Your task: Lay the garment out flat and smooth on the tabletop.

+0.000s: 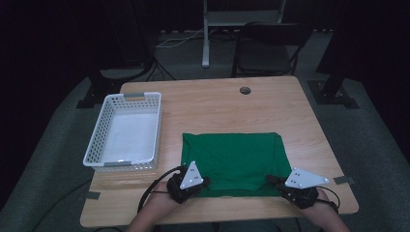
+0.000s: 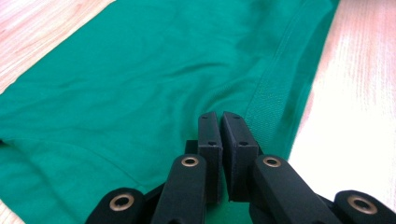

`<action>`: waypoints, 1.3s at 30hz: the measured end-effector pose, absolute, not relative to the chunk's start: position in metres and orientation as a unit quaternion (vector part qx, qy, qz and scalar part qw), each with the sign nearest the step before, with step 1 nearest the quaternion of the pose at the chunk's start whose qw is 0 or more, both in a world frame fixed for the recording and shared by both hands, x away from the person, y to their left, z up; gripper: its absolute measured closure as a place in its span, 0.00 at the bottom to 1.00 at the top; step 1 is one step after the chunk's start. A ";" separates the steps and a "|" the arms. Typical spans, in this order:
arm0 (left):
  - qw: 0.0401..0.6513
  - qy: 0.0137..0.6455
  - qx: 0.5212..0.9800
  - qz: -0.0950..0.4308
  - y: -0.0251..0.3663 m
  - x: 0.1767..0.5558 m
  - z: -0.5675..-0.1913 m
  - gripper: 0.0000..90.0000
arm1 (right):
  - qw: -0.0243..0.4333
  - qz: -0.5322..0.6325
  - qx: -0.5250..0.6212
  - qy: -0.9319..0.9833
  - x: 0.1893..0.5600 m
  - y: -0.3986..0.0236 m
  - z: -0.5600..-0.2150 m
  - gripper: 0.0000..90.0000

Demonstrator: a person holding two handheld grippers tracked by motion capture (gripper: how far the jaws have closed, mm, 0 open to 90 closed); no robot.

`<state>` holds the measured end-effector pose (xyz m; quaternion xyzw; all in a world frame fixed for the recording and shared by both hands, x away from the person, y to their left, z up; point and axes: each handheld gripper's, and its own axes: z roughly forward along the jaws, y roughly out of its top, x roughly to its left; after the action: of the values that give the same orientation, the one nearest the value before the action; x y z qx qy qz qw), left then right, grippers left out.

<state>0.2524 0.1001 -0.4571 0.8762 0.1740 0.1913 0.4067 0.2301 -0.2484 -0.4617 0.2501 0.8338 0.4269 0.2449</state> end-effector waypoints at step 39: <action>0.384 0.246 0.854 0.250 0.080 0.321 -0.405 0.97 | 0.307 0.435 0.368 0.762 0.283 -0.237 -0.431 0.99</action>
<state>0.3214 0.0799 -0.4048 0.8541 0.2458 0.2502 0.3840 0.2832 -0.2373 -0.4313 0.3676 0.7625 0.4348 0.3072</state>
